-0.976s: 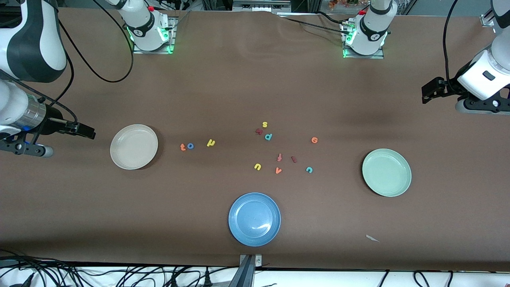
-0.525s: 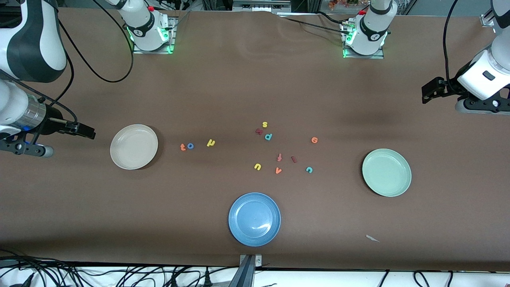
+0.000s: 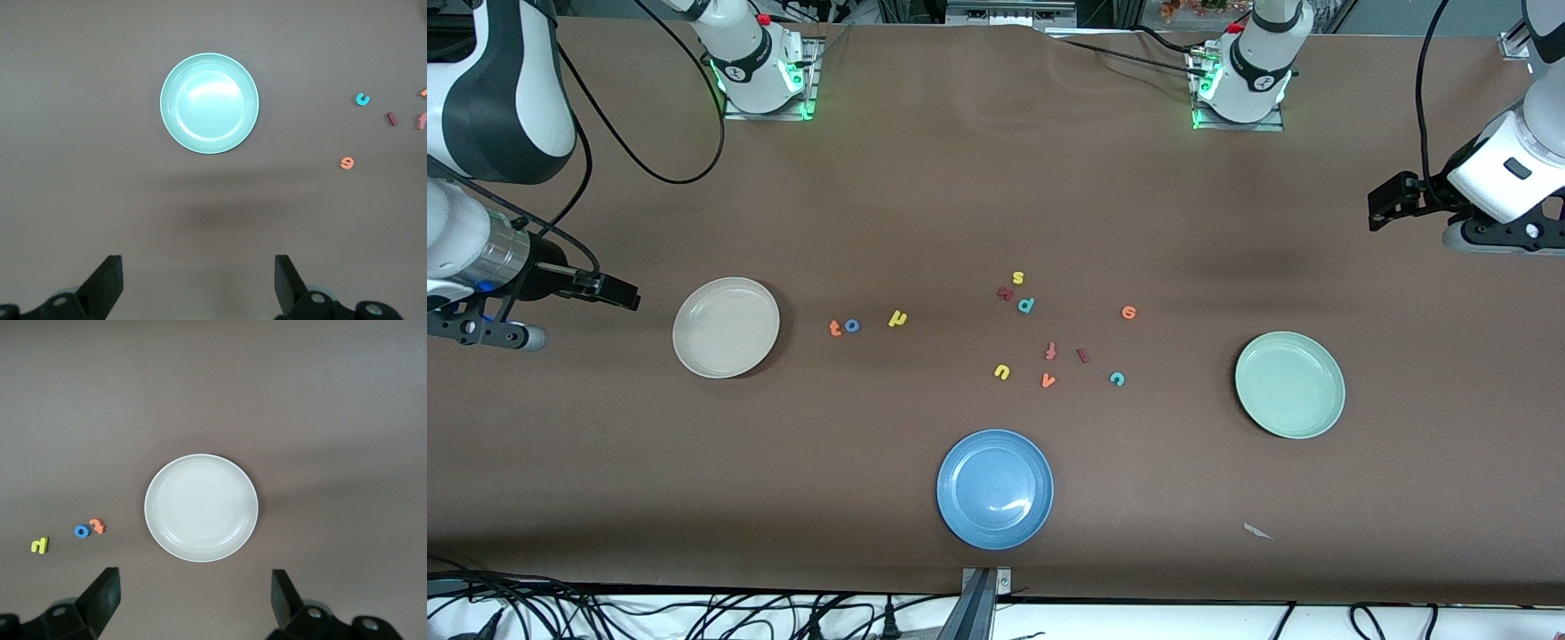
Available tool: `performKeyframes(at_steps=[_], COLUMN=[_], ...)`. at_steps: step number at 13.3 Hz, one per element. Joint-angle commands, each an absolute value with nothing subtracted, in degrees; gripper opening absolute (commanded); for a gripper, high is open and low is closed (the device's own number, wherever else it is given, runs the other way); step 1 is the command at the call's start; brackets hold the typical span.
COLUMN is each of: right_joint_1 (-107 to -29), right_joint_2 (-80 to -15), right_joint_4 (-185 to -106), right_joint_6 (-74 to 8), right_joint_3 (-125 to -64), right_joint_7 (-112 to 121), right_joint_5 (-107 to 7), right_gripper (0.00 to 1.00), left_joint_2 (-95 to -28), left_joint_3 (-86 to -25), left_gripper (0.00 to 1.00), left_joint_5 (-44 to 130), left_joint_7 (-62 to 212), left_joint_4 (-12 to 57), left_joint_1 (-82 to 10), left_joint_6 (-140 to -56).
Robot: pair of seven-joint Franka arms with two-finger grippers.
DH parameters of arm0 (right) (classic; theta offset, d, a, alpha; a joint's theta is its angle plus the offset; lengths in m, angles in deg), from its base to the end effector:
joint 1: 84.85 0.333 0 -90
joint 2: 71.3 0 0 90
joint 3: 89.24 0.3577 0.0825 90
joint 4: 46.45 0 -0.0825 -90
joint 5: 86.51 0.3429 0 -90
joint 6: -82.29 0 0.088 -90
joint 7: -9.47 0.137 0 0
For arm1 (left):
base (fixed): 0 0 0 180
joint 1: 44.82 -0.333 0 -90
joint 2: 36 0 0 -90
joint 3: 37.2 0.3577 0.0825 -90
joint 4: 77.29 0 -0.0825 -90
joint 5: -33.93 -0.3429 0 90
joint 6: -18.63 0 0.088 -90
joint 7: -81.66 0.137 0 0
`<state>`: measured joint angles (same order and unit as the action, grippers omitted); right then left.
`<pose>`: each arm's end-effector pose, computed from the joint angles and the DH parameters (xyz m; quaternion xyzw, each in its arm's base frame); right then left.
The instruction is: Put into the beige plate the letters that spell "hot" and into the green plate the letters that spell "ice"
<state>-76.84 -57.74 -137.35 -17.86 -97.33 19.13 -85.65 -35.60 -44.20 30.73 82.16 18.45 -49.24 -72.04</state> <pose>0.5937 0.0092 0.5136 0.9957 -0.0851 -0.0355 0.0122 0.5055 -0.0154 0.5980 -0.9984 0.0283 0.0402 0.0290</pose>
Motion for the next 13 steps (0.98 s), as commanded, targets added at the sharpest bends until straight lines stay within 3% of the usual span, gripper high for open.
performKeyframes(at_steps=[1, 13], right_joint_1=[-76.76, -74.92], right_joint_2=[-58.38, -58.03], right_joint_4=[-138.03, -137.51], right_joint_6=[-17.91, -17.11], right_joint_3=[-97.24, -97.24], right_joint_7=[19.84, 20.71], right_joint_5=[-85.89, -85.89], right_gripper=[1.00, 1.00], left_joint_2=[-34.51, -34.86], left_joint_3=[-44.05, -44.84], left_gripper=[1.00, 1.00], left_joint_5=[32.08, 32.17], left_joint_7=[83.60, 83.51], left_joint_4=[19.21, 19.30], left_joint_1=[-49.39, -49.12], left_joint_6=[-72.33, -72.60])
